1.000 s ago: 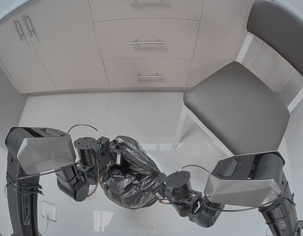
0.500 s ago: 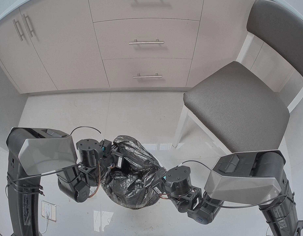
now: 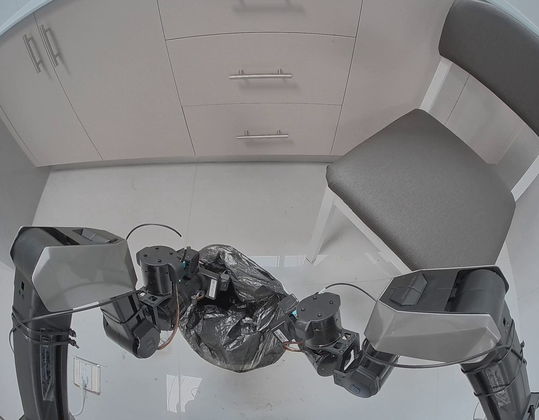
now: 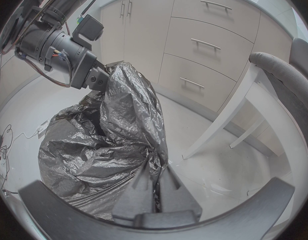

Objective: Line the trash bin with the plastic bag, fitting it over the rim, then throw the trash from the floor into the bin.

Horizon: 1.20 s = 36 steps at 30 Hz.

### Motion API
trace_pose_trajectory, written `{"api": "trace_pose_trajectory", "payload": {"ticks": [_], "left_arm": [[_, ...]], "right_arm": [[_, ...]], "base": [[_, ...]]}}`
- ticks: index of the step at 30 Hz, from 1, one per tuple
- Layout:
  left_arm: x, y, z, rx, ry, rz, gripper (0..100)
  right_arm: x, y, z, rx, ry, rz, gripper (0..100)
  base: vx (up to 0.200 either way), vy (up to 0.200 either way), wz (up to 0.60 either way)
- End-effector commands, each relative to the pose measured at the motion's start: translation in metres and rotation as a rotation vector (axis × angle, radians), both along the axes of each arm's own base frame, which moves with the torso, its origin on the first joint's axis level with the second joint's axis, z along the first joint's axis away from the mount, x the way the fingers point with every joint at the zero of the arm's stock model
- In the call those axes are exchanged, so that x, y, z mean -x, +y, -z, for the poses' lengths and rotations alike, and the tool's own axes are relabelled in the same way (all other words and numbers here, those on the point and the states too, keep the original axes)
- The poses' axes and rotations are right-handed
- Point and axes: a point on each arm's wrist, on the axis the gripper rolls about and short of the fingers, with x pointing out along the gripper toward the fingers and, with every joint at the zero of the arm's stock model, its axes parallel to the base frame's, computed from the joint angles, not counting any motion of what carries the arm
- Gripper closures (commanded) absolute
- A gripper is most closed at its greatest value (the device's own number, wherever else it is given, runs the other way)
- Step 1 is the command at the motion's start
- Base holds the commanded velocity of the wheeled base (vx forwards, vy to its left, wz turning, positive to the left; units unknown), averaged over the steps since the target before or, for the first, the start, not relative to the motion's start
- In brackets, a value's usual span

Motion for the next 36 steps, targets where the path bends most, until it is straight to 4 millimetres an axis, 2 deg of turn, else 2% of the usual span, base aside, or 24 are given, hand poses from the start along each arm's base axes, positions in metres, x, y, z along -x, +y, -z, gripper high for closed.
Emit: {"api": "trace_pose_trajectory", "payload": {"ticks": [1,10,17,29,30,36], "left_arm": [[-0.007,0.000,-0.004,0.013,-0.027,-0.008,0],[-0.028,0.002,-0.005,0.014,-0.074,-0.105,0],[-0.035,0.004,0.000,0.010,-0.065,-0.115,0],[-0.034,0.005,-0.003,0.011,-0.069,-0.119,0],[-0.034,0.005,-0.003,0.012,-0.070,-0.117,0],[-0.033,0.004,-0.003,0.012,-0.071,-0.117,0]], "right_arm": [[0.000,0.000,0.000,-0.003,0.000,-0.001,100],[0.001,0.000,0.001,-0.005,0.002,-0.003,100],[0.002,0.001,-0.001,-0.011,-0.001,-0.004,100],[0.007,0.005,-0.011,-0.024,-0.018,-0.014,100],[0.007,0.005,-0.011,-0.023,-0.018,-0.016,0],[0.008,0.006,-0.012,-0.029,-0.021,-0.019,0]], "base": [[0.000,0.000,0.00],[0.000,0.000,0.00],[0.000,0.000,0.00],[0.000,0.000,0.00],[0.000,0.000,0.00],[0.000,0.000,0.00]]}}
